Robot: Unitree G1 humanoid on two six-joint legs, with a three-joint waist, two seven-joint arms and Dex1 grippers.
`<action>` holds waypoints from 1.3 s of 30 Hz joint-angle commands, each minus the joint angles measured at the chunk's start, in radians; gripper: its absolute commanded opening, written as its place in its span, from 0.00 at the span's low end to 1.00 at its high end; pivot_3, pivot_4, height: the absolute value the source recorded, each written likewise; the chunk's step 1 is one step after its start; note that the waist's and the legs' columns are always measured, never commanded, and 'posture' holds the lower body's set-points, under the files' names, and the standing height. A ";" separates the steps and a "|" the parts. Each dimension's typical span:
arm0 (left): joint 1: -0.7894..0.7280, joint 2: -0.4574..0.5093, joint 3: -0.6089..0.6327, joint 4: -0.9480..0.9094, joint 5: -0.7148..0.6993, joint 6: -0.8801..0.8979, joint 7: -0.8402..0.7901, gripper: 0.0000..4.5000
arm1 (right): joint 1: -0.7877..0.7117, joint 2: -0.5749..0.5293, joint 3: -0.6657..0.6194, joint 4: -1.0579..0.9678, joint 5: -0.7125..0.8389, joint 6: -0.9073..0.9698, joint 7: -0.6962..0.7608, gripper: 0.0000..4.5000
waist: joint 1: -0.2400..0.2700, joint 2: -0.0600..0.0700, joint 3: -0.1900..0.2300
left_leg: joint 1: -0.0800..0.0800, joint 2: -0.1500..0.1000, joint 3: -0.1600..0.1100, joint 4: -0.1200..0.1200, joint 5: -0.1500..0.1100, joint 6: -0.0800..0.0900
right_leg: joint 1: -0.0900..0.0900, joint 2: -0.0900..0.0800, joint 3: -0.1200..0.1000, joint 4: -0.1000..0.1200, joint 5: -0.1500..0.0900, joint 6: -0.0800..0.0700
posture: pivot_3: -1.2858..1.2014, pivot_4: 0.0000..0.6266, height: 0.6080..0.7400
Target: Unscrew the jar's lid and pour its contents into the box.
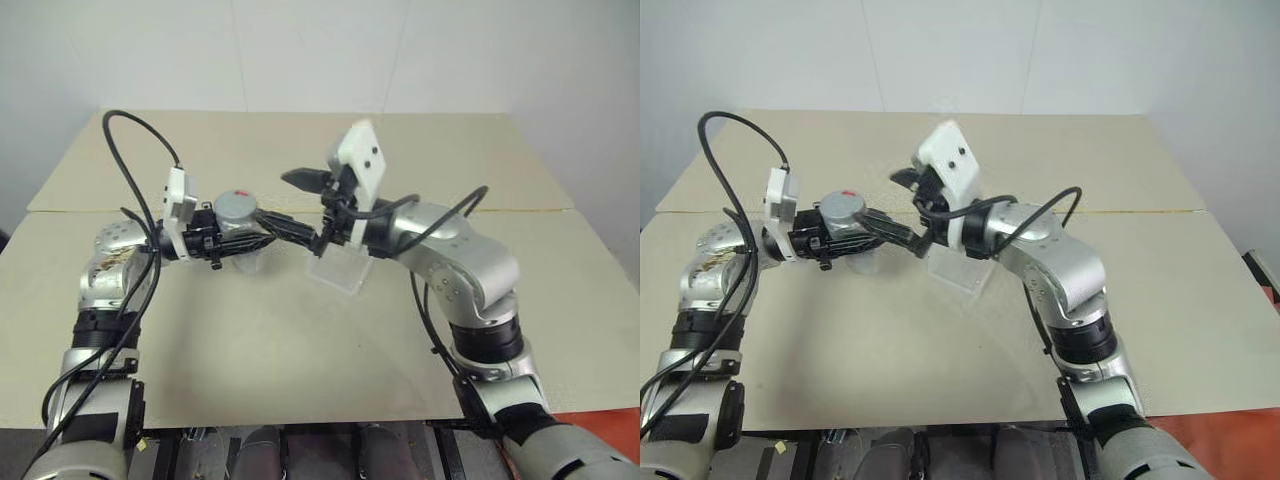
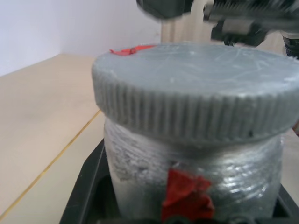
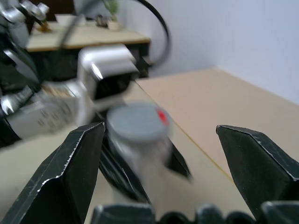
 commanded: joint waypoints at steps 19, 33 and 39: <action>-0.019 0.009 0.020 -0.014 0.005 -0.016 -0.004 0.45 | -0.060 0.084 0.030 0.125 -0.147 -0.036 -0.118 0.99 | -0.001 0.000 0.000 | -0.001 0.000 0.000 0.000 0.002 -0.003 | 0.000 0.000 0.000 0.000 0.000 0.000 | 0.52 0.24 1.00; -0.011 0.018 0.024 -0.026 -0.001 -0.013 -0.005 0.45 | -0.001 -0.023 0.003 0.038 -0.092 -0.018 -0.085 0.99 | -0.001 0.000 0.000 | -0.001 0.000 0.000 0.000 0.001 -0.001 | 0.000 0.000 0.000 0.000 0.000 0.000 | 0.52 0.24 1.00; -0.004 0.026 0.027 -0.035 -0.008 -0.006 -0.009 0.45 | 0.013 -0.047 -0.008 0.029 -0.077 -0.020 -0.085 0.99 | 0.000 0.000 0.000 | -0.001 0.000 0.000 0.000 0.001 -0.001 | 0.000 0.000 0.000 0.000 0.000 0.000 | 0.52 0.24 1.00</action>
